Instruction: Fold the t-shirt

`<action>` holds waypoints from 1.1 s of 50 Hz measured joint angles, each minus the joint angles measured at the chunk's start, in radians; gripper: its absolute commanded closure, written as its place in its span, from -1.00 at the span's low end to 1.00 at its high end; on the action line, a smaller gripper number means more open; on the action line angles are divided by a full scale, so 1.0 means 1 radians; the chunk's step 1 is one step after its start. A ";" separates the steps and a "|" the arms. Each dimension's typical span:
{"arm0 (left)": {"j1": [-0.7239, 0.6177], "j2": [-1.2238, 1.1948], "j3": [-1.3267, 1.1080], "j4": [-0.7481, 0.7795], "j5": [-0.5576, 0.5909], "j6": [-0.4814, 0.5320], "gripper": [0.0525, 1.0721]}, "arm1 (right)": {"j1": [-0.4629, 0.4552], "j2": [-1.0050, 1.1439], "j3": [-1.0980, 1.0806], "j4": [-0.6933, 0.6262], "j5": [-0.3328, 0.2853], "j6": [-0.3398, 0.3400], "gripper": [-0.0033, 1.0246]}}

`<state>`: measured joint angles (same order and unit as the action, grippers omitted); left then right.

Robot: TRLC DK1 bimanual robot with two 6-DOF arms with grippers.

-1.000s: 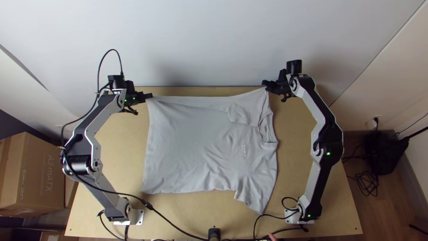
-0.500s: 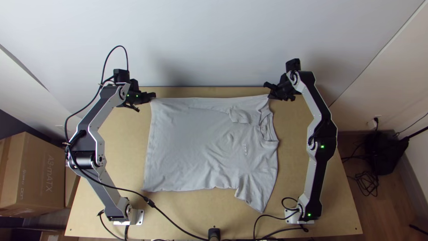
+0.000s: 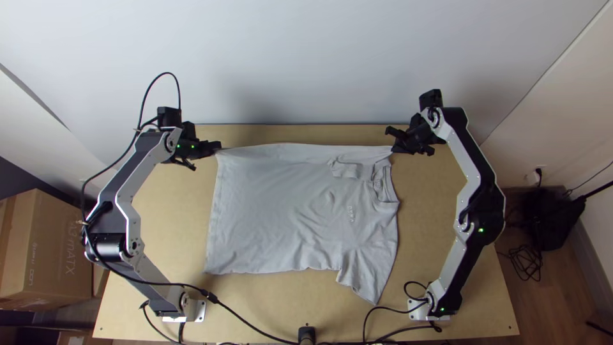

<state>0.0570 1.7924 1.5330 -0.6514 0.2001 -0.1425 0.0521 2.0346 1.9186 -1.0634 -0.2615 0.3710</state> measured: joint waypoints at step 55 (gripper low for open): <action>0.027 -0.176 -0.525 0.294 0.002 -0.045 0.55 | 0.015 -0.293 -0.678 0.300 0.037 -0.005 -0.82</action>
<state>0.0837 1.6165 1.0084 -0.3573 0.2024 -0.1871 0.0669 1.7416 1.2407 -0.7635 -0.2245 0.3660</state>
